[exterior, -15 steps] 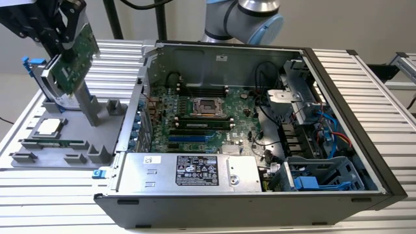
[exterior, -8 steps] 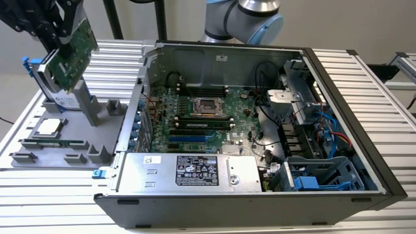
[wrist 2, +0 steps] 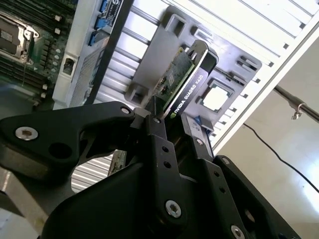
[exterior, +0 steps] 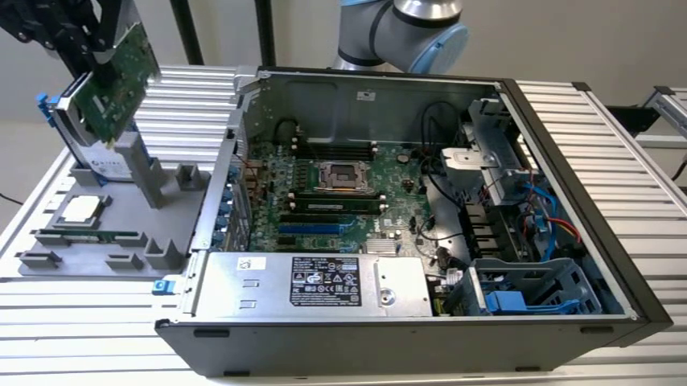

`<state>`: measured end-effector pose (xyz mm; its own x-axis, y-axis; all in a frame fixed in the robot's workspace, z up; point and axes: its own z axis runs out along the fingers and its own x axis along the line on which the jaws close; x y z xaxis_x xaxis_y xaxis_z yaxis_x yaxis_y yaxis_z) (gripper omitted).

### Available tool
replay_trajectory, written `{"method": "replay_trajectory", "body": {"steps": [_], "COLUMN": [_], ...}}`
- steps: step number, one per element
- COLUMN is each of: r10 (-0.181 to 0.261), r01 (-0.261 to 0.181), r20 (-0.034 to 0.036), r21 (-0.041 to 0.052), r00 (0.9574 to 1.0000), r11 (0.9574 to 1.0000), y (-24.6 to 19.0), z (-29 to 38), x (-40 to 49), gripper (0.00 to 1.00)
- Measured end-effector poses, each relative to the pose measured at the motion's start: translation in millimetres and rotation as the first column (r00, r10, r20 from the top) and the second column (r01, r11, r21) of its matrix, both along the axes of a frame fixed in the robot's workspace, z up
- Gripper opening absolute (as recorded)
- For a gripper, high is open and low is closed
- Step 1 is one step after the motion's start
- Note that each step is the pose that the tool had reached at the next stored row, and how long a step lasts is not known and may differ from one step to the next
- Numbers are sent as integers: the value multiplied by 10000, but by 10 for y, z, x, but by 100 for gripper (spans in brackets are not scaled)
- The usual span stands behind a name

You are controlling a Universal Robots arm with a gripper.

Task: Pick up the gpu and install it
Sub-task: 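Pick up the gpu and move the gpu toward the slot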

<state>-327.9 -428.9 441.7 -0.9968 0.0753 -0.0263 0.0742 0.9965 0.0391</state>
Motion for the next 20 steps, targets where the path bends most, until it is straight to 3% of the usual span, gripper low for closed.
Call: {"method": "replay_trajectory", "body": {"steps": [7,20], "r10": [0,0], "r01": [0,0], "r20": [-1,-1], "r21": [-1,0], "r00": [10000,10000], "r11": [10000,10000], "y": [0,0], "z": [59,60], "x": [0,49], "gripper": [0,0]}}
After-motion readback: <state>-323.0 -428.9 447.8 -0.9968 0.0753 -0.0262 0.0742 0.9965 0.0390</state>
